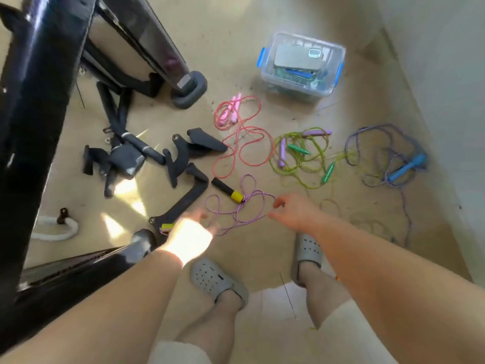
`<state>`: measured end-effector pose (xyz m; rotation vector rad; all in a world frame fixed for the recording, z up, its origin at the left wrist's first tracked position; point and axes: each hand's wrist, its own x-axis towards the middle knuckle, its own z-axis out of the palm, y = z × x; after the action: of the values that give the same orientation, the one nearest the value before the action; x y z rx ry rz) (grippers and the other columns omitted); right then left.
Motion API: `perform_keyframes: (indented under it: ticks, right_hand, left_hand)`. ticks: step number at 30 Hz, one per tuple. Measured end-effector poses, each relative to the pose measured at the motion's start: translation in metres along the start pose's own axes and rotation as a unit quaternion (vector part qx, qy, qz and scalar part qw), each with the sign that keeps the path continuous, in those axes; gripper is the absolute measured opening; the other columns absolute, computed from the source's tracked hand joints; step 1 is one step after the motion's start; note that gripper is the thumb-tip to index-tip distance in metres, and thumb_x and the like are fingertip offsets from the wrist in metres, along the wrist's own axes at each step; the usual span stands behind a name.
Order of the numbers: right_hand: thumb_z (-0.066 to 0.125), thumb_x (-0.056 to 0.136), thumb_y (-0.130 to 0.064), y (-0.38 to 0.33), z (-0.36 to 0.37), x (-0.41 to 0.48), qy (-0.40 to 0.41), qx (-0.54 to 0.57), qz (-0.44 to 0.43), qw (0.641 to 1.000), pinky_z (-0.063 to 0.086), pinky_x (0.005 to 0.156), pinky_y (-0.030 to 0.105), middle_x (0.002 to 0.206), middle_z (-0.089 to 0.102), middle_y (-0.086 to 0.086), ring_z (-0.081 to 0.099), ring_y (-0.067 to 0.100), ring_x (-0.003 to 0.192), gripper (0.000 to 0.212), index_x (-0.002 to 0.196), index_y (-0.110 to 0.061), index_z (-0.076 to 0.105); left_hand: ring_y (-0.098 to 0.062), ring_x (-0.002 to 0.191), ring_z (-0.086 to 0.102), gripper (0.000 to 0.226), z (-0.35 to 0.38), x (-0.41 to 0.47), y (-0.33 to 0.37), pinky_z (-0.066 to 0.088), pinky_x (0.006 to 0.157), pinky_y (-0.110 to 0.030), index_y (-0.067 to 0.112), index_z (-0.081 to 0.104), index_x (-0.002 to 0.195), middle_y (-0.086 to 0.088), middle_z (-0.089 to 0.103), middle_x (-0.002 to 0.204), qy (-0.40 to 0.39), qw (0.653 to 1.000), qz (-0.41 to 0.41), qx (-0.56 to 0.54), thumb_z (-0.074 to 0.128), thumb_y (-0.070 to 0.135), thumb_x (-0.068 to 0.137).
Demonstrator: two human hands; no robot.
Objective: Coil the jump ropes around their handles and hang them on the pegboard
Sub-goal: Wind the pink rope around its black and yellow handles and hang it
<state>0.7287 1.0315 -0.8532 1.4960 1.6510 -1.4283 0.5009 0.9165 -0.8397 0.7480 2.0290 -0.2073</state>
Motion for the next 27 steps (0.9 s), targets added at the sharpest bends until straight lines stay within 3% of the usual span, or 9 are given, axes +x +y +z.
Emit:
perform_keyframes:
  ticks: [4,10,13,16,19,23,25,27]
  right_hand:
    - [0.062,0.092,-0.039,-0.006,0.03,0.103,-0.006,-0.105,-0.034,0.994,0.041,0.079,0.029,0.12,0.059,0.001,0.058,0.024,0.107,0.038,0.126,-0.022,0.062]
    - [0.066,0.09,-0.044,0.002,0.11,0.238,-0.042,-0.18,-0.074,0.98,0.05,0.086,0.034,0.126,0.054,0.005,0.059,0.028,0.106,0.04,0.126,-0.026,0.062]
    - [0.062,0.092,-0.04,0.007,0.149,0.288,-0.053,-0.234,-0.085,0.967,0.052,0.093,0.04,0.13,0.049,0.006,0.055,0.03,0.11,0.041,0.131,-0.03,0.056]
    - [0.055,0.093,-0.044,0.009,0.181,0.319,-0.061,-0.286,-0.112,0.95,0.044,0.104,0.043,0.141,0.04,0.007,0.043,0.033,0.125,0.051,0.143,-0.038,0.045]
    - [0.051,0.094,-0.05,0.012,0.199,0.334,-0.049,-0.344,-0.129,0.929,0.039,0.103,0.046,0.145,0.034,0.008,0.039,0.034,0.13,0.051,0.142,-0.04,0.044]
    - [0.053,0.093,-0.042,0.018,0.203,0.335,-0.026,-0.383,-0.151,0.911,0.037,0.105,0.048,0.144,0.032,0.008,0.037,0.034,0.131,0.05,0.142,-0.037,0.045]
    - [0.055,0.091,-0.039,0.02,0.199,0.331,-0.016,-0.377,-0.149,0.914,0.039,0.099,0.044,0.135,0.038,0.006,0.046,0.032,0.119,0.045,0.136,-0.035,0.052]
    - [0.057,0.09,-0.034,0.02,0.192,0.321,0.021,-0.366,-0.141,0.92,0.042,0.081,0.035,0.12,0.045,0.003,0.054,0.028,0.096,0.034,0.124,-0.034,0.062]
  left_hand:
    - [-0.032,0.12,0.058,0.053,0.041,0.084,-0.028,0.049,0.101,-0.039,0.019,0.055,0.139,-0.01,0.056,0.139,-0.002,0.998,-0.061,-0.017,0.064,0.042,0.091]
    - [-0.034,0.136,0.046,0.071,0.115,0.192,-0.107,0.042,0.109,-0.041,0.022,0.037,0.154,-0.015,0.044,0.153,-0.016,0.991,-0.131,-0.022,0.06,0.046,0.091]
    - [-0.035,0.13,0.048,0.068,0.145,0.233,-0.138,0.042,0.106,-0.039,0.028,0.027,0.157,-0.012,0.046,0.15,-0.042,0.983,-0.175,-0.024,0.051,0.044,0.096]
    - [-0.037,0.125,0.051,0.076,0.171,0.263,-0.161,0.044,0.102,-0.039,0.031,0.016,0.159,-0.015,0.053,0.141,-0.018,0.973,-0.212,-0.094,0.053,0.042,0.095]
    - [-0.037,0.13,0.046,0.086,0.184,0.282,-0.176,0.042,0.101,-0.038,0.03,0.007,0.161,-0.012,0.051,0.138,0.002,0.955,-0.243,-0.173,0.056,0.045,0.092]
    - [-0.034,0.14,0.039,0.082,0.193,0.295,-0.187,0.035,0.108,-0.036,0.021,0.021,0.16,-0.009,0.036,0.159,0.048,0.919,-0.267,-0.286,0.062,0.042,0.092]
    - [-0.032,0.134,0.046,0.068,0.196,0.292,-0.189,0.038,0.102,-0.032,0.016,0.038,0.153,-0.008,0.046,0.152,0.082,0.92,-0.261,-0.281,0.063,0.034,0.093]
    - [-0.03,0.117,0.054,0.04,0.197,0.282,-0.186,0.041,0.091,-0.03,0.016,0.058,0.131,-0.009,0.06,0.134,0.111,0.934,-0.245,-0.236,0.062,0.029,0.093]
